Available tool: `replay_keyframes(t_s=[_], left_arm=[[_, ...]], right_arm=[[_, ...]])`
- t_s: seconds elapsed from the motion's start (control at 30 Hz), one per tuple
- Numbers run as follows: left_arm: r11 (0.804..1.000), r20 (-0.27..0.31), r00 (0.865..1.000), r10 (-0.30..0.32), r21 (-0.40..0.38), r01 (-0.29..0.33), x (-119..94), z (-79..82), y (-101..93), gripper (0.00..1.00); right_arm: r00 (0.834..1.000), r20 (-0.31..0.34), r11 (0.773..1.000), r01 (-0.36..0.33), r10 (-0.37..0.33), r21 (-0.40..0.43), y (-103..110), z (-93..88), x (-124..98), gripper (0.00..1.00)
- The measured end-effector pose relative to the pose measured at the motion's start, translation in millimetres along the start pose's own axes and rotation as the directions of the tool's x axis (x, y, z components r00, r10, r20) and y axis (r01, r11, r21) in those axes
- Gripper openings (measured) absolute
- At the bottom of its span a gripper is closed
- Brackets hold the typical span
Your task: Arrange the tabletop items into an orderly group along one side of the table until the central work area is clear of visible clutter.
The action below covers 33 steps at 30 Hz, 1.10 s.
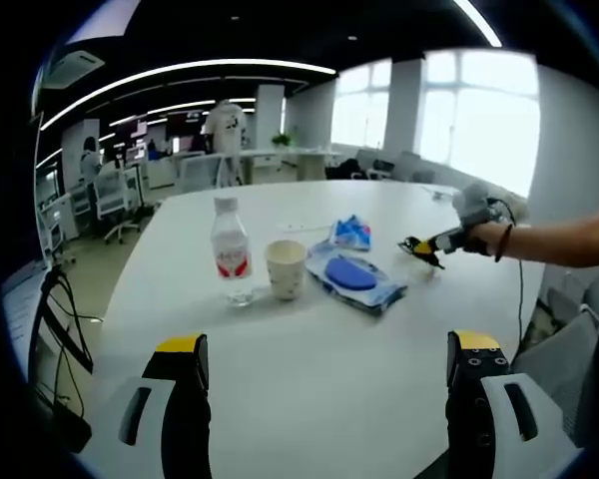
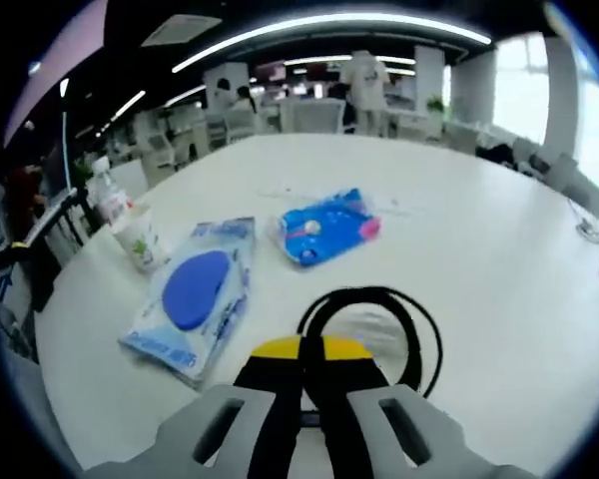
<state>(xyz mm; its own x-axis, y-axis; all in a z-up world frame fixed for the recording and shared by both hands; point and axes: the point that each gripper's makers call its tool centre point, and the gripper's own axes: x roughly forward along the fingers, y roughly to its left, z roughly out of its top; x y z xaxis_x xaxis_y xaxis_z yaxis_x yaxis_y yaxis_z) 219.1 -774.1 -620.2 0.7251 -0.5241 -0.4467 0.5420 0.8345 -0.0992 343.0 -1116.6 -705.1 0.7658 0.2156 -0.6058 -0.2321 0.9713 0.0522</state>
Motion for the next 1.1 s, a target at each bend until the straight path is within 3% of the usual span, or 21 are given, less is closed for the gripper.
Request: replay_keyframes(t_s=[0.47, 1.1], left_arm=[[1.0, 0.002, 1.0, -0.007, 0.002, 0.007, -0.3, 1.5, -1.9, 0.97], [1.0, 0.016, 1.0, -0.011, 0.016, 0.011, -4.4, 7.0, -7.7, 0.97]], right_arm=[[0.994, 0.102, 0.998, 0.052, -0.048, -0.034, -8.4, 23.7, -40.7, 0.0], [0.987, 0.155, 0.998, 0.056, -0.05, -0.037, -10.9, 32.5, -83.7, 0.0]])
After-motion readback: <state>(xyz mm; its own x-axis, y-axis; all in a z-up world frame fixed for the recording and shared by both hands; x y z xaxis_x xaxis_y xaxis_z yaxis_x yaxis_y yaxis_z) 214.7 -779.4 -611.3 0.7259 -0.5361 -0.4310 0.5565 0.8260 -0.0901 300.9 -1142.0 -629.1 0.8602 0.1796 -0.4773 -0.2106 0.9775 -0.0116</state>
